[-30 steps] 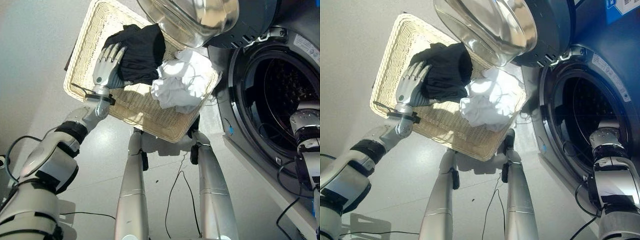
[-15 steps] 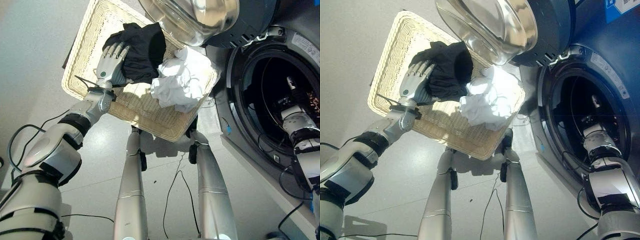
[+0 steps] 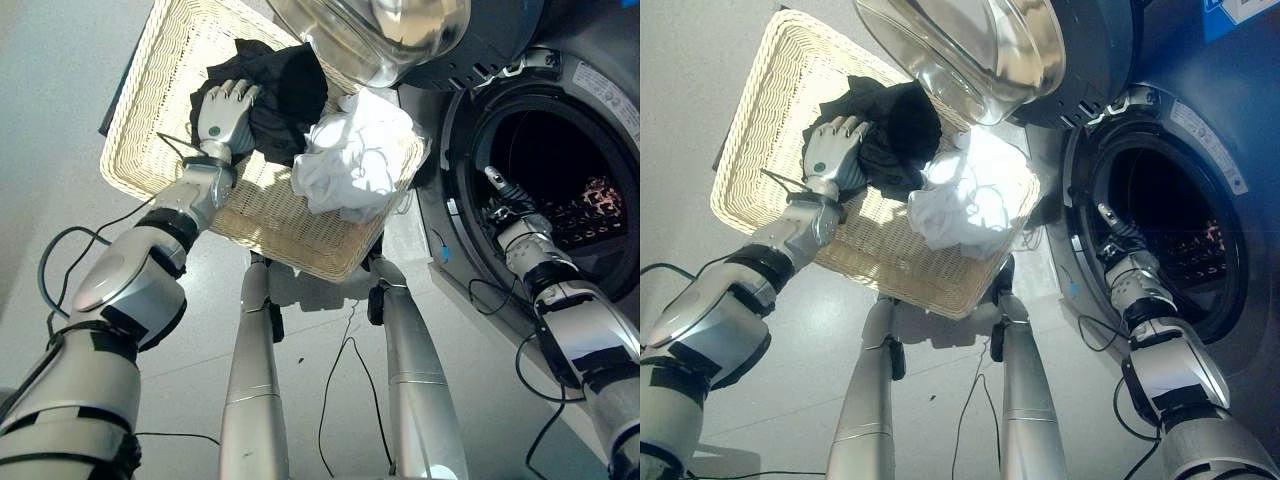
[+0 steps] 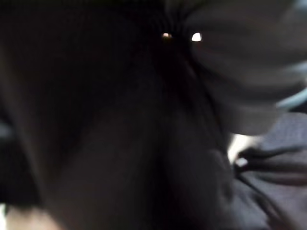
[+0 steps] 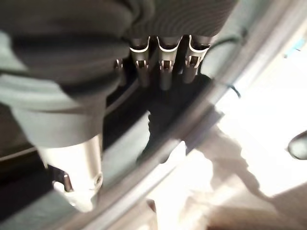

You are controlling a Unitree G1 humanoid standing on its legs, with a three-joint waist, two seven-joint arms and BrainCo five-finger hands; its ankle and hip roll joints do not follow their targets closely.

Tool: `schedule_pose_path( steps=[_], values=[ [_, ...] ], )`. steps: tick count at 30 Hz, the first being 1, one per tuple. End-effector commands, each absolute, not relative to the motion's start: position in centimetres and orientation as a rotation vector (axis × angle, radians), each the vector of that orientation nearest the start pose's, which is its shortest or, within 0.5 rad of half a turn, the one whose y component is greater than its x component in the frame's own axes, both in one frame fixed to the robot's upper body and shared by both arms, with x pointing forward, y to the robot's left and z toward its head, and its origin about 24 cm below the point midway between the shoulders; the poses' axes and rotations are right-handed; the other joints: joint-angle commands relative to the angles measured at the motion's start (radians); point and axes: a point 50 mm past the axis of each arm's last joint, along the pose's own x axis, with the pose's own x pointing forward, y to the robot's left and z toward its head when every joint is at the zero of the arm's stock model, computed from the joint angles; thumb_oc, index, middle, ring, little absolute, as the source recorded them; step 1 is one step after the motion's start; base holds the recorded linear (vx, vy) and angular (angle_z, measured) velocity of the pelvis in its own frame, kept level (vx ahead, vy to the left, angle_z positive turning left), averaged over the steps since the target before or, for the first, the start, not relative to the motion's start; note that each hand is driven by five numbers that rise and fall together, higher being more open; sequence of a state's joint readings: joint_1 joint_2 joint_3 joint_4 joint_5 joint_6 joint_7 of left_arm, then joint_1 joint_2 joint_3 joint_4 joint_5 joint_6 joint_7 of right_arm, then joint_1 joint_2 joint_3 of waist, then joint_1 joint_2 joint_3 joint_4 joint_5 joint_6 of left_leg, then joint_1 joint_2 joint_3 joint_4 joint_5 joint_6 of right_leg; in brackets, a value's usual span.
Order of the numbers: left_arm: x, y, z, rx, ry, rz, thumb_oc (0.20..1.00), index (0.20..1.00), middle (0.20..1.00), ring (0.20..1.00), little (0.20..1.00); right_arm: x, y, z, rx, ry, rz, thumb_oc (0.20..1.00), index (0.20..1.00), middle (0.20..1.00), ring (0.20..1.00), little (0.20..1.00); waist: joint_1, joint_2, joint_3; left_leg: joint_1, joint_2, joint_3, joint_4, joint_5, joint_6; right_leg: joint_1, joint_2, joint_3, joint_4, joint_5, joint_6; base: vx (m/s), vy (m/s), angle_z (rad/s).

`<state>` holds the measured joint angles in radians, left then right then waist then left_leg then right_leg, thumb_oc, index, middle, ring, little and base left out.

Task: Put the clothes into the washing machine.

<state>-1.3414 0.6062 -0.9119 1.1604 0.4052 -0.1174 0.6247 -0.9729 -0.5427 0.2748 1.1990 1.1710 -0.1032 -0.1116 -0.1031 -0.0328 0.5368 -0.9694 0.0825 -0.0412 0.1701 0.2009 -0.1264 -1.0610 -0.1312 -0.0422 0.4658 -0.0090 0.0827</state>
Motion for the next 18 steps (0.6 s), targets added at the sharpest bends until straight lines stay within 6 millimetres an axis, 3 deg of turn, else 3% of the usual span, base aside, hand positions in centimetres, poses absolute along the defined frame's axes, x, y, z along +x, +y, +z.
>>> schedule_pose_path(
  steps=[1,10,13,14,15,17,18],
  values=[
    [42.0,19.1,23.5,1.530,-0.456,0.319,0.200,0.200,0.200,0.200,0.200,38.9,-27.3,13.1,0.440,-0.022,-0.361,1.000,1.000,1.000,1.000,1.000,0.004,-0.041,-0.017,-0.008,-0.077,0.032,0.091,-0.098,0.020,0.036,0.089,-0.030,-0.232,0.216,0.055,0.00,0.042,-0.06],
    [41.9,19.6,22.7,1.407,-0.424,0.354,0.200,0.200,0.200,0.200,0.200,39.3,-23.5,16.2,0.320,-0.247,-0.305,1.000,1.000,1.000,1.000,1.000,-0.002,-0.028,-0.017,-0.017,-0.077,0.044,0.085,-0.085,0.010,0.023,0.089,-0.013,-0.235,0.209,0.049,0.00,0.035,-0.05],
    [41.8,19.6,22.6,1.354,-0.434,0.367,0.200,0.200,0.200,0.200,0.200,39.3,-23.1,16.6,0.324,-0.277,-0.306,1.000,1.000,1.000,1.000,1.000,-0.002,-0.027,-0.017,-0.017,-0.077,0.045,0.084,-0.085,0.010,0.023,0.090,-0.011,-0.234,0.207,0.049,0.00,0.011,-0.04],
    [41.4,19.6,22.7,1.132,-0.487,0.404,0.200,0.200,0.200,0.200,0.200,38.8,-22.2,17.3,0.341,-0.345,-0.305,1.000,1.000,1.000,1.000,1.000,0.000,-0.025,-0.017,-0.017,-0.077,0.046,0.081,-0.082,0.008,0.021,0.090,-0.009,-0.231,0.203,0.048,0.00,0.000,0.00],
    [41.3,19.6,22.7,1.101,-0.493,0.405,0.200,0.200,0.200,0.200,0.200,38.8,-22.1,17.3,0.339,-0.355,-0.304,1.000,1.000,1.000,1.000,1.000,0.000,-0.025,-0.017,-0.017,-0.077,0.046,0.081,-0.082,0.007,0.021,0.089,-0.009,-0.230,0.202,0.048,0.00,0.000,0.00],
    [40.7,18.9,23.1,0.838,-0.575,0.389,0.200,0.200,0.200,0.200,0.200,38.1,-20.6,17.9,0.348,-0.406,-0.277,1.000,1.000,1.000,1.000,1.000,0.004,-0.022,-0.017,-0.017,-0.078,0.045,0.078,-0.081,0.007,0.021,0.087,-0.009,-0.229,0.198,0.047,0.00,0.000,0.00],
    [40.6,18.9,23.2,0.787,-0.593,0.383,0.200,0.200,0.200,0.200,0.200,38.0,-20.4,17.9,0.349,-0.414,-0.272,1.000,1.000,1.000,1.000,1.000,0.005,-0.022,-0.017,-0.017,-0.079,0.045,0.078,-0.081,0.006,0.022,0.087,-0.010,-0.228,0.196,0.048,0.00,0.000,0.00]
  ],
)
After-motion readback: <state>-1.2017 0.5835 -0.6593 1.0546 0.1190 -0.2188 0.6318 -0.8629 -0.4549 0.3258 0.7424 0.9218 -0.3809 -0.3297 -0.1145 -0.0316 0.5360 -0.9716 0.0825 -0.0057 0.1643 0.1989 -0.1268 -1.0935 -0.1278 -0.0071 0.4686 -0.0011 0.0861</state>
